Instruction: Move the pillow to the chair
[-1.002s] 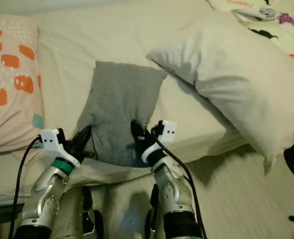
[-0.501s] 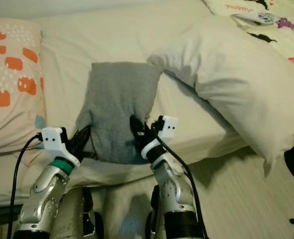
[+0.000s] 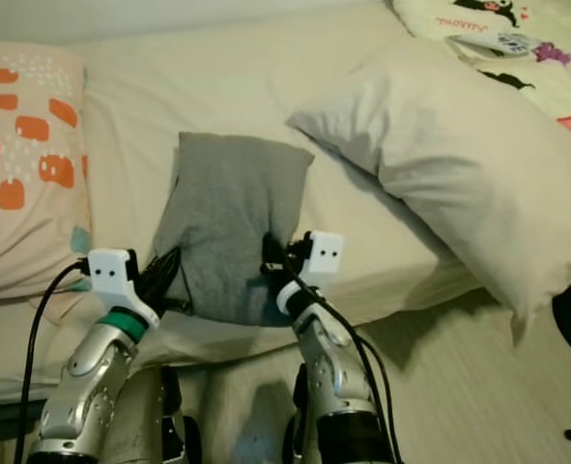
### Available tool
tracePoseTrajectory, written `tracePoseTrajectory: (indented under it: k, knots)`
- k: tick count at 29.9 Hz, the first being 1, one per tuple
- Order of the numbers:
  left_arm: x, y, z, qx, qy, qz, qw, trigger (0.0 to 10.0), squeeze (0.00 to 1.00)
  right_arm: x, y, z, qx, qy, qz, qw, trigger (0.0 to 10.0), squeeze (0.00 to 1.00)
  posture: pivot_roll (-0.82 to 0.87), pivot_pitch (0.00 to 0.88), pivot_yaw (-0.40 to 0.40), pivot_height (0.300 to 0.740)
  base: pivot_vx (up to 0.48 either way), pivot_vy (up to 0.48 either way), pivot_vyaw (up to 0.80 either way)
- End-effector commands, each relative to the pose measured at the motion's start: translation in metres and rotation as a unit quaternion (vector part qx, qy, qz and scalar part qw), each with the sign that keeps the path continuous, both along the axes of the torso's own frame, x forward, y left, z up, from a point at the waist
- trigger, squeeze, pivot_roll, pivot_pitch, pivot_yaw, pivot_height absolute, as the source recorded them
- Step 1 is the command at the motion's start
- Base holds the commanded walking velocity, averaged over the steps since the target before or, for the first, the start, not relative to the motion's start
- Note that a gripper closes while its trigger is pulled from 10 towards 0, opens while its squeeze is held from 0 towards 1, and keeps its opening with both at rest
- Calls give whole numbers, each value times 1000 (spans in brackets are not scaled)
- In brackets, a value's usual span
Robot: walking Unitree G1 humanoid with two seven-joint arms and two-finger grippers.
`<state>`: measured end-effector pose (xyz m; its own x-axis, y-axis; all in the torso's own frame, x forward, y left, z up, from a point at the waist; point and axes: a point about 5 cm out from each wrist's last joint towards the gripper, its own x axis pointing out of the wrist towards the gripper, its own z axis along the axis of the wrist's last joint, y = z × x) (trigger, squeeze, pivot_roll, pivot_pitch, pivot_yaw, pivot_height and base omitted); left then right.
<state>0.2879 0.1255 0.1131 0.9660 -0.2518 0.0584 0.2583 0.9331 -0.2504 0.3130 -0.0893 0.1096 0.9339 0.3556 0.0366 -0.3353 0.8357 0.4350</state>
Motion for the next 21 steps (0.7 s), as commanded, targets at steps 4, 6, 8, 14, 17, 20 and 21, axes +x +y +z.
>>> tracePoseTrajectory:
  k: [4,6,8,14,17,20,21]
  knots:
    - [-2,-7,7,4,-20,-10,1000,10000,0,-18,25,-17,20,27,28,999,10000,0,31,95,56,631,0,0,0]
    - [-1,-7,7,8,-22,-8,1000,10000,0,-18,25,-18,16,25,23,999,10000,0,31,97,57,641,0,0,0]
    - [-1,-7,7,8,-23,-8,1000,10000,0,-18,25,-18,13,25,21,999,10000,0,31,98,57,646,0,0,0]
    - [-2,-7,6,17,-20,-7,1000,10000,0,-17,23,-19,10,29,11,999,10000,0,31,108,67,671,0,0,0]
    - [-2,-7,6,17,-19,-7,1000,10000,0,-16,23,-19,11,29,10,999,10000,0,31,108,67,676,0,0,0]
    - [-2,-9,5,18,-16,-11,1000,10000,0,-16,23,-20,11,30,9,999,10000,0,30,110,75,686,0,0,0]
    - [-2,-10,5,20,-16,-14,1000,10000,0,-16,23,-20,11,30,9,999,10000,0,30,110,75,691,0,0,0]
